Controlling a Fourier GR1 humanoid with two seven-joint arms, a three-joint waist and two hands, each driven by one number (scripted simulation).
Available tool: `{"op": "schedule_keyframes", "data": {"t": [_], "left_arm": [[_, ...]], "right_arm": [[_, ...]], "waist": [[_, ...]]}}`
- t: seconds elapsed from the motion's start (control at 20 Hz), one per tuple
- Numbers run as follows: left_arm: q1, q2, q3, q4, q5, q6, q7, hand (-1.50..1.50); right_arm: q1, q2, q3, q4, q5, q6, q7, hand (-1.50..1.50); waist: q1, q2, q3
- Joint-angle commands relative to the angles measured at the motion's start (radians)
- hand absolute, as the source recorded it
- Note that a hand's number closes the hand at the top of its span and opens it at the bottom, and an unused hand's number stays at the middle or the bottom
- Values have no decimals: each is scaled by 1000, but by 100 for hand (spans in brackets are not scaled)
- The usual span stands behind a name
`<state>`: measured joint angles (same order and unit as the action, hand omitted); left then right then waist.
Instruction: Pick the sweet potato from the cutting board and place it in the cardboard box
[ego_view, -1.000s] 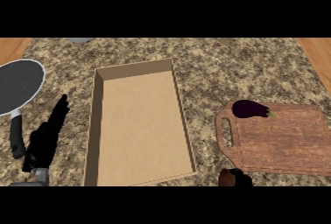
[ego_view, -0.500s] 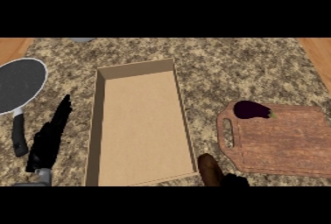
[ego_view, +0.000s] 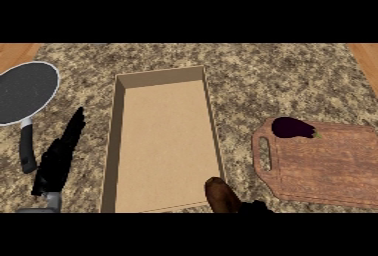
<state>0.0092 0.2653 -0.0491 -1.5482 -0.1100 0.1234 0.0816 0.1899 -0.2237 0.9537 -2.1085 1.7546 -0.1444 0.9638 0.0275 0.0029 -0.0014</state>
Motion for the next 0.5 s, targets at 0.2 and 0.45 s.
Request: {"op": "schedule_keyframes", "data": {"t": [0.2,0.45], "left_arm": [[-33,3,-5,-1,-14,0,13,0],[-30,-10,-31,-3,-37,7,-2,0]], "right_arm": [[-124,212,27,-49,-151,44,116,150],[-171,211,-34,-13,-229,37,124,150]], "waist": [[17,11,-1],[42,22,-1]]}}
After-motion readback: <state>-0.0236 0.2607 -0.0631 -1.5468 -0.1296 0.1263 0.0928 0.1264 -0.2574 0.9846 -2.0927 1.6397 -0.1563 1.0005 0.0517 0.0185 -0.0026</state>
